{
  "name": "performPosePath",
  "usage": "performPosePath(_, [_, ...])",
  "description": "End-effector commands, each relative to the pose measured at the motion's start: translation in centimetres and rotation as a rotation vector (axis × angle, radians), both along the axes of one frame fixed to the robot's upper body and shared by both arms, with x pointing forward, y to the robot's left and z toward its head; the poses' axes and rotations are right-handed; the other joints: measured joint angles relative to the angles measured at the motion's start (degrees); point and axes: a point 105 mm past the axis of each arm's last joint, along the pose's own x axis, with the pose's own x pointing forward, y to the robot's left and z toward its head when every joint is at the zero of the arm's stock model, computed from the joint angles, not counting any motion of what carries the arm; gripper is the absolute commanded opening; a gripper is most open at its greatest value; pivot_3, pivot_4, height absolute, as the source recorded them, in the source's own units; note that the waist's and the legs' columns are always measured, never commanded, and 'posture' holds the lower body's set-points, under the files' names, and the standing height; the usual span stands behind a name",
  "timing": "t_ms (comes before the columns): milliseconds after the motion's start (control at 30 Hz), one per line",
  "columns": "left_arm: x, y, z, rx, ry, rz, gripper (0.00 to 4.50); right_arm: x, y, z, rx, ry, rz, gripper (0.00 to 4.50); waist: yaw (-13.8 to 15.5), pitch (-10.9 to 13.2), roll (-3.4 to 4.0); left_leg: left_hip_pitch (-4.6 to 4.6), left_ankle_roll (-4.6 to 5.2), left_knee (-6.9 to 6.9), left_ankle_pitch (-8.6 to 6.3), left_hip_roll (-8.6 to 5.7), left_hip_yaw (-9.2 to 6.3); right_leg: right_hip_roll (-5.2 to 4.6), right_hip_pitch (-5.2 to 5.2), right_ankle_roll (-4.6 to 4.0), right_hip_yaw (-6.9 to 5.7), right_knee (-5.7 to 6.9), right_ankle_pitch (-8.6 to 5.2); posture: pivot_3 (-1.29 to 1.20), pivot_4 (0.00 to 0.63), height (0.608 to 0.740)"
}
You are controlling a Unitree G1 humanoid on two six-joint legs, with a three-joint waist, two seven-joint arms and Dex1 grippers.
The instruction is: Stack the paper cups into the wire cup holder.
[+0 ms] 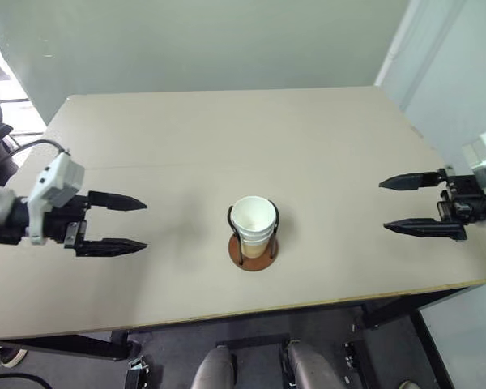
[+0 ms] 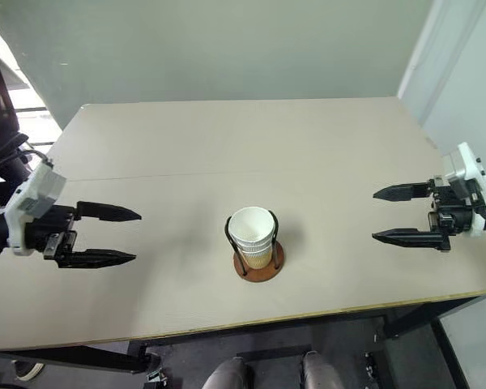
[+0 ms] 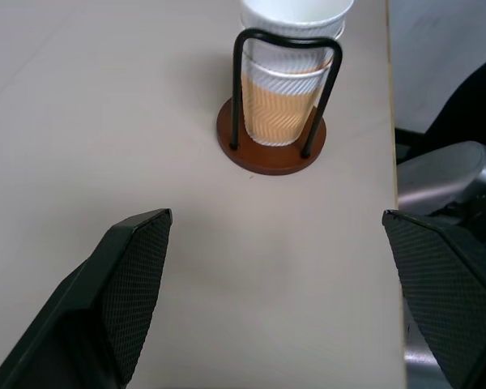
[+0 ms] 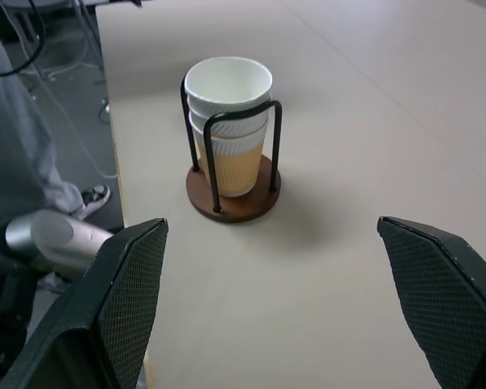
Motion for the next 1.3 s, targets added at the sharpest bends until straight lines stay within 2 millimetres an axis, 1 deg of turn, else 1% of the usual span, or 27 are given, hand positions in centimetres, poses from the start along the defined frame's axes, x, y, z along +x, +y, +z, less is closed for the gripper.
performPosePath(33, [-0.6, -0.2, 1.2, -0.013, -0.053, 0.018, 4.46, -0.1, 0.2, 0.7, -0.008, -0.026, 0.028, 4.23, -0.1, 0.0, 0.00, 0.05, 0.00, 0.00, 0.00, -0.01, 0.00, 0.01, 0.01, -0.06, 0.00, 0.03, 0.02, 0.00, 0.150, 0.740])
performPosePath(133, [-0.9, -0.3, 1.2, -0.024, -0.061, 0.034, 4.46, 0.0, 0.2, 0.7, -0.004, -0.028, 0.032, 4.23, -0.3, 0.0, 0.00, 0.14, -0.02, 0.00, 0.02, -0.01, 0.00, 0.02, 0.03, -0.16, 0.03, 0.09, 0.05, 0.00, 0.150, 0.740])
performPosePath(400, [-1.8, -0.7, 0.6, -0.045, -0.083, 0.071, 4.46, 1.3, 0.4, 0.9, -0.002, -0.029, 0.047, 4.23, -0.7, 0.0, 0.01, 0.13, -0.05, -0.02, 0.02, 0.00, 0.01, 0.02, 0.00, -0.22, 0.06, 0.07, 0.07, 0.00, 0.150, 0.740])
performPosePath(633, [-2.0, -0.7, 0.7, -0.041, -0.096, 0.092, 4.46, 2.0, 0.3, 0.8, 0.000, -0.034, 0.050, 4.23, -0.7, 0.0, 0.01, 0.12, -0.06, -0.06, 0.01, 0.00, -0.01, 0.02, 0.00, -0.25, 0.05, 0.01, 0.05, 0.00, 0.150, 0.740])
performPosePath(1167, [-1.7, -0.6, 0.6, -0.022, -0.103, 0.099, 4.46, 2.1, 0.0, 1.0, -0.005, -0.044, 0.030, 4.23, -0.7, 0.0, 0.01, 0.09, -0.09, -0.09, -0.03, 0.00, -0.02, 0.02, 0.00, -0.26, 0.06, -0.10, 0.05, 0.00, 0.150, 0.740])
performPosePath(1300, [-1.6, -0.7, 0.6, -0.021, -0.106, 0.099, 4.46, 2.1, -0.2, 1.0, 0.000, -0.022, 0.018, 4.23, -0.7, 0.0, 0.01, 0.08, -0.10, -0.10, -0.05, 0.00, -0.02, 0.02, -0.01, -0.26, 0.06, -0.13, 0.05, 0.00, 0.150, 0.740])
